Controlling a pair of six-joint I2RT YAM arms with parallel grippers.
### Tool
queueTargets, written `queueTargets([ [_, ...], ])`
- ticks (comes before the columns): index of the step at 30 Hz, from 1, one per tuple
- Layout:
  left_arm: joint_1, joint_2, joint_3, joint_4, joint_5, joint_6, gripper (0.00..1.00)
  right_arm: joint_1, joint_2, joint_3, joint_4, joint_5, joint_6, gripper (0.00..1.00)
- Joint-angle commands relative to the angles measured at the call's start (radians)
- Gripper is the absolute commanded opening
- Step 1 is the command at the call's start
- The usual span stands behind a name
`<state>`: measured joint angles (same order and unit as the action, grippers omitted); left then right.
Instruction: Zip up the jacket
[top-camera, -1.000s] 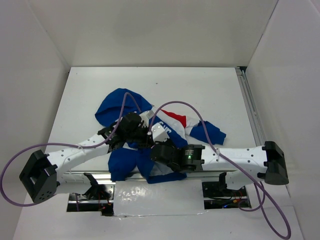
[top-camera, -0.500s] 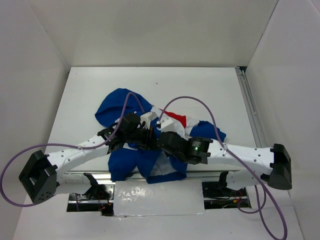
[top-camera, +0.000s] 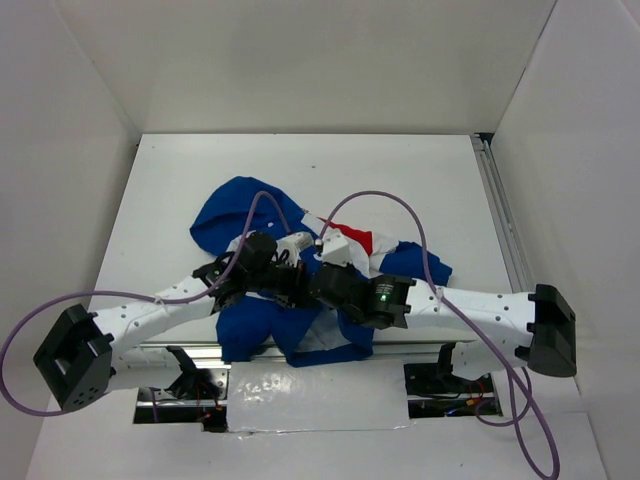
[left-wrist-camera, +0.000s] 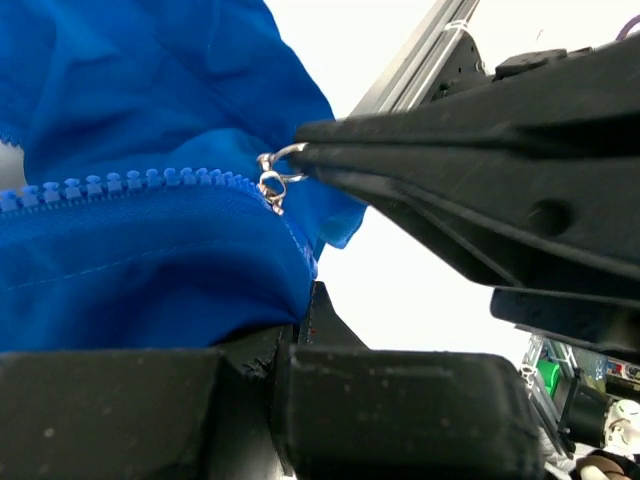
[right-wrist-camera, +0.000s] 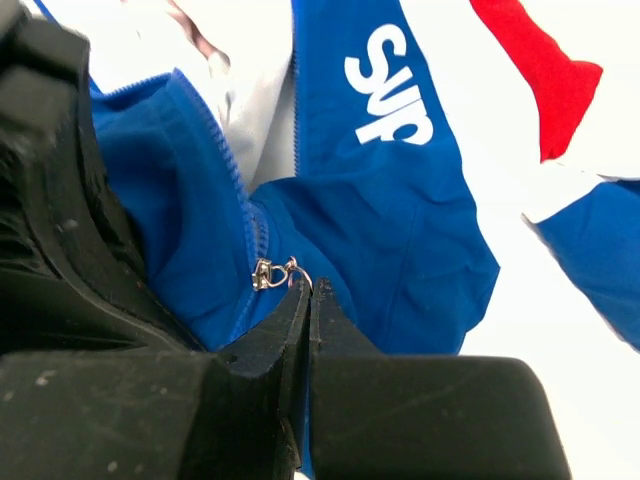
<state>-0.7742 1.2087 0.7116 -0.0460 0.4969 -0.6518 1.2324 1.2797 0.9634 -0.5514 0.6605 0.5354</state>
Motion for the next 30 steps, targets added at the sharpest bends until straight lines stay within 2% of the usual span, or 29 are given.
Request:
queueTargets([
  [1,-0.019,-0.051,-0.020,-0.035,0.129,0.026,0.00,-0.045,-0.029,0.014,0.054,0.160,-0.005,0.00],
  [4,-0.020,-0.061,-0.027,-0.072,0.158,0.008,0.00,-0.111,-0.036,0.078,0.042,0.099,0.021,0.00],
  [9,-0.034,-0.136,-0.081,-0.156,0.176,-0.054,0.00,-0.120,-0.028,0.130,0.108,0.096,-0.046,0.00],
  [15,-0.083,-0.412,-0.178,-0.320,0.140,-0.152,0.00,-0.172,0.070,0.164,0.137,0.028,-0.084,0.00],
  [18,-0.089,-0.513,-0.227,-0.379,0.157,-0.175,0.00,-0.203,0.124,0.190,0.169,0.051,-0.098,0.00],
  [22,-0.094,-0.607,-0.270,-0.407,0.235,-0.184,0.00,-0.304,0.235,0.256,0.246,0.057,-0.138,0.00],
  [24,-0.094,-0.664,-0.282,-0.405,0.238,-0.190,0.00,-0.375,0.288,0.338,0.289,0.062,-0.182,0.00],
  [30,-0.096,-0.741,-0.279,-0.449,0.236,-0.209,0.00,-0.563,0.605,0.662,0.277,0.018,-0.256,0.00],
])
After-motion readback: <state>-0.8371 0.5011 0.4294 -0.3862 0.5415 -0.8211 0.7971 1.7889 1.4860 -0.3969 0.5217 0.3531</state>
